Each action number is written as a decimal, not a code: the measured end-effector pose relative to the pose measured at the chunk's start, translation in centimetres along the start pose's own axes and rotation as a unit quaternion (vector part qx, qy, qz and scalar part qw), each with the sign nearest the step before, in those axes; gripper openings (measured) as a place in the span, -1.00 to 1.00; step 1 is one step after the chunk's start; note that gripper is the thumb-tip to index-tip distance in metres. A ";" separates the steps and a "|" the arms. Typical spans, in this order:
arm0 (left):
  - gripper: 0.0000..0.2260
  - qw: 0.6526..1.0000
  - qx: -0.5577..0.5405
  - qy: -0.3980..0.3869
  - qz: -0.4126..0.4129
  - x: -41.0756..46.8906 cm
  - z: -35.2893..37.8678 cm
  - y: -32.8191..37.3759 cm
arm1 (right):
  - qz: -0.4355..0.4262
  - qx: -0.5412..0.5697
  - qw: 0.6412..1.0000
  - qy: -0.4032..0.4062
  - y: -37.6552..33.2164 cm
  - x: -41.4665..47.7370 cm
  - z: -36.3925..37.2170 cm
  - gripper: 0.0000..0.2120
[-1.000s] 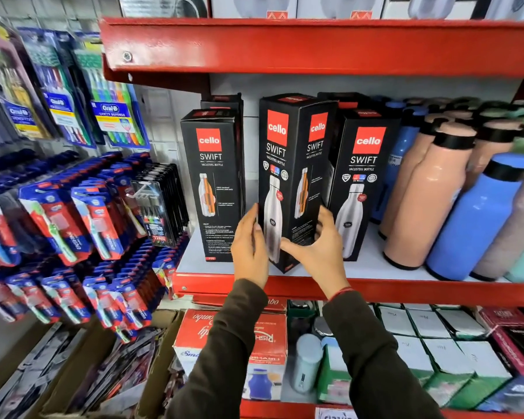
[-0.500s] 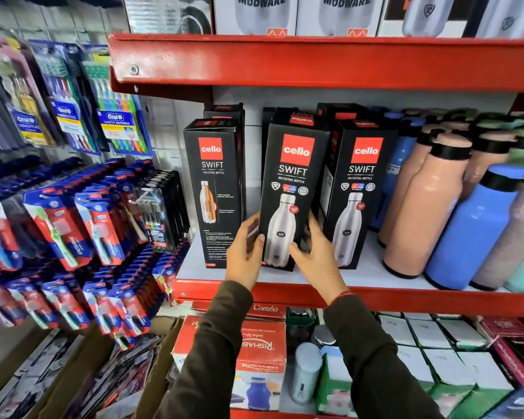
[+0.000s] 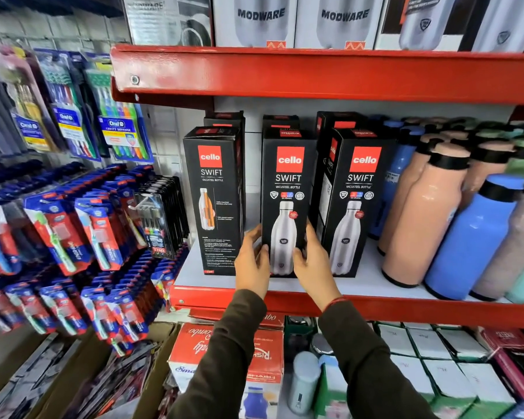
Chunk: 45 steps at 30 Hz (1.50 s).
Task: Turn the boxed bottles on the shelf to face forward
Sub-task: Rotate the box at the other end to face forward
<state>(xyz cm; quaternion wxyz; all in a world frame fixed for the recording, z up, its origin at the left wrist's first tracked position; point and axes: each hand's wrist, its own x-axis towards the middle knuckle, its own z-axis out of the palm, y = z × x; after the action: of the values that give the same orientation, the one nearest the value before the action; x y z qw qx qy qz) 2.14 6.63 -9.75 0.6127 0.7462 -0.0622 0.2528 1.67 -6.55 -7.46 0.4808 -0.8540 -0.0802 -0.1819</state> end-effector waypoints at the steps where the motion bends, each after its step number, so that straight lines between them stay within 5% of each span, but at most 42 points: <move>1: -0.62 1.000 -0.001 0.002 0.001 0.0 0.1 0.0 | 0.000 0.002 1.000 0.004 0.0 -0.1 0.1 -0.34; 10: -0.66 0.999 -0.039 0.031 -0.007 -0.8 0.0 0.3 | -0.005 0.044 0.988 0.150 0.4 -1.6 0.8 -0.59; 16: -0.69 0.994 -0.020 0.078 0.079 -1.5 -2.7 0.8 | -0.095 0.064 0.962 0.247 -0.6 -2.9 2.1 -0.75; 23: -0.63 0.970 0.061 0.197 0.126 0.2 -6.8 -0.1 | -0.125 0.084 0.977 0.153 -3.9 -2.9 6.1 -0.73; 30: -0.63 0.997 0.025 0.075 0.007 2.7 -9.9 -2.5 | -0.025 0.062 0.998 0.013 -5.2 -1.9 10.2 -0.58; 38: -0.64 0.997 -0.055 0.037 -0.037 3.5 -11.1 -3.3 | -0.009 0.083 0.996 0.027 -5.6 -1.7 11.1 -0.52; 45: -0.66 0.977 -0.170 0.108 -0.064 2.7 -11.9 -1.6 | -0.035 0.070 0.996 0.043 -6.8 -1.4 10.6 -0.31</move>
<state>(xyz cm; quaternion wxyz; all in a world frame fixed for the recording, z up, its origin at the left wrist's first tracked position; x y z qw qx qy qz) 1.52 18.90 -8.47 0.7487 0.6019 0.0101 0.2777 0.77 6.10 -7.65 0.5359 -0.8062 -0.1016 -0.2290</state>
